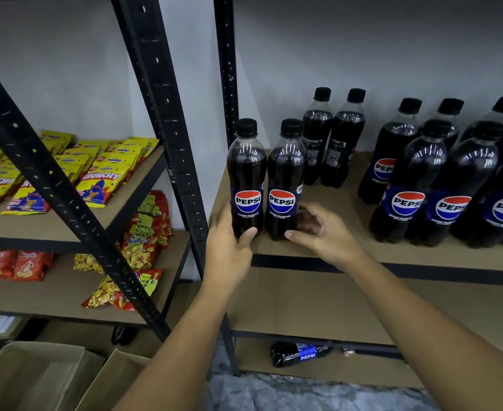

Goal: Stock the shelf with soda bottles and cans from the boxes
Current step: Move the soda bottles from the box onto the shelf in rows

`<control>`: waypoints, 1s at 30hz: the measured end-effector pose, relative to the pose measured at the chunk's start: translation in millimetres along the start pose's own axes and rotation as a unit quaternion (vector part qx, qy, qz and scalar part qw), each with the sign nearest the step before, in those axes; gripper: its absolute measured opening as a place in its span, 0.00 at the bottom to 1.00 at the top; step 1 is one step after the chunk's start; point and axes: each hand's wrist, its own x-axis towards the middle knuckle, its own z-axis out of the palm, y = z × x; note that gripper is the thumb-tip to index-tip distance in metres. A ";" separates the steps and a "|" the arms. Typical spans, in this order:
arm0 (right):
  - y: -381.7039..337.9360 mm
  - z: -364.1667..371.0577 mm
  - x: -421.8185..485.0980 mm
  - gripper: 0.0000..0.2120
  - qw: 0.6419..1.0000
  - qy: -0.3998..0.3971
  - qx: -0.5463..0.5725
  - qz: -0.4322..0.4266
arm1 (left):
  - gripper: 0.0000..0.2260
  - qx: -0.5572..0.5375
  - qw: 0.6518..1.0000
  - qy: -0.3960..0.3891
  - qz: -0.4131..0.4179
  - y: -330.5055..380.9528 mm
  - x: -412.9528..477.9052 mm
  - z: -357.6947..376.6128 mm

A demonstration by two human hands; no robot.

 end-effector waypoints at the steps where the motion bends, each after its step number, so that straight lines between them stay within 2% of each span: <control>1: -0.1 -0.2 -0.3 0.28 1.000 -0.001 -0.002 -0.001 | 0.31 0.001 1.000 0.001 0.001 -1.1 0.0 0.1; 15: 0.8 -1.9 -0.7 0.31 1.000 -0.001 -0.002 0.018 | 0.32 0.020 1.000 -0.012 -0.007 1.2 -3.0 -4.1; 19: -3.8 -3.7 -2.5 0.30 0.998 -0.006 -0.026 0.051 | 0.32 0.032 0.999 -0.027 -0.009 7.7 -8.3 -13.0; 24: -28.3 -15.9 -14.9 0.24 0.993 -0.011 -0.113 0.044 | 0.29 0.051 0.996 -0.038 0.070 33.0 -18.7 -46.1; 27: -54.7 -36.2 -22.7 0.26 0.982 0.020 -0.187 0.002 | 0.25 0.093 0.988 -0.026 0.122 51.4 -16.1 -64.8; 30: -88.6 -60.1 -28.7 0.25 0.968 0.019 -0.244 -0.053 | 0.24 0.160 0.969 -0.028 0.186 77.4 -0.2 -79.5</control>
